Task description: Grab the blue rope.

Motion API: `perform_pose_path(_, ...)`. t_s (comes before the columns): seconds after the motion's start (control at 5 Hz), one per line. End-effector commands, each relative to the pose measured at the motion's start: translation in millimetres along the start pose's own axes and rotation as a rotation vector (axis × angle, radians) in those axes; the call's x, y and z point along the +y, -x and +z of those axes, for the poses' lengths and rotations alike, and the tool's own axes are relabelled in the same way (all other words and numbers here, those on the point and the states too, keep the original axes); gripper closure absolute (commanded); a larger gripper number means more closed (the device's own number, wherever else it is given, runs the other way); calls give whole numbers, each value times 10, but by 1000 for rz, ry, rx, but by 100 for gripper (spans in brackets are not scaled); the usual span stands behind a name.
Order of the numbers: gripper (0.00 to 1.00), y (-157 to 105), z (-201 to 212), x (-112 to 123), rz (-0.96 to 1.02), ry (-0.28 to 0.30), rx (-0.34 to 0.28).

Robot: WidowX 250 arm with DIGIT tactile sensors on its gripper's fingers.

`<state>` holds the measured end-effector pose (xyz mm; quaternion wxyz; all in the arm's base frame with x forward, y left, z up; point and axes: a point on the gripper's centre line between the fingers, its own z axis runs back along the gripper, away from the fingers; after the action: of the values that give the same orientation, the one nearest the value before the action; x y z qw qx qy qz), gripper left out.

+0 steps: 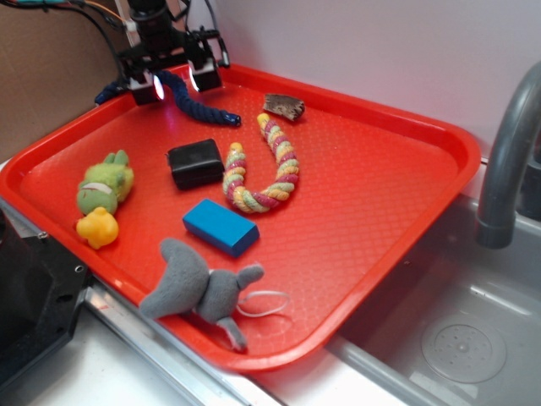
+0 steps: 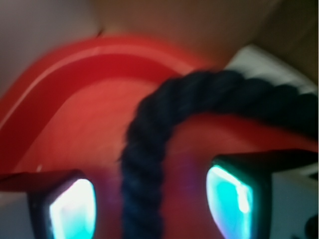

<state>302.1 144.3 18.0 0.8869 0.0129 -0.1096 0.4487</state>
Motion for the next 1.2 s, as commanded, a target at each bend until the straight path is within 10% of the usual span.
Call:
perform_pose_path(0.0, 100, -113, 176, 77, -46, 25, 39)
perform_pose_path(1.0, 100, 1028, 2122, 45, -552, 169, 22)
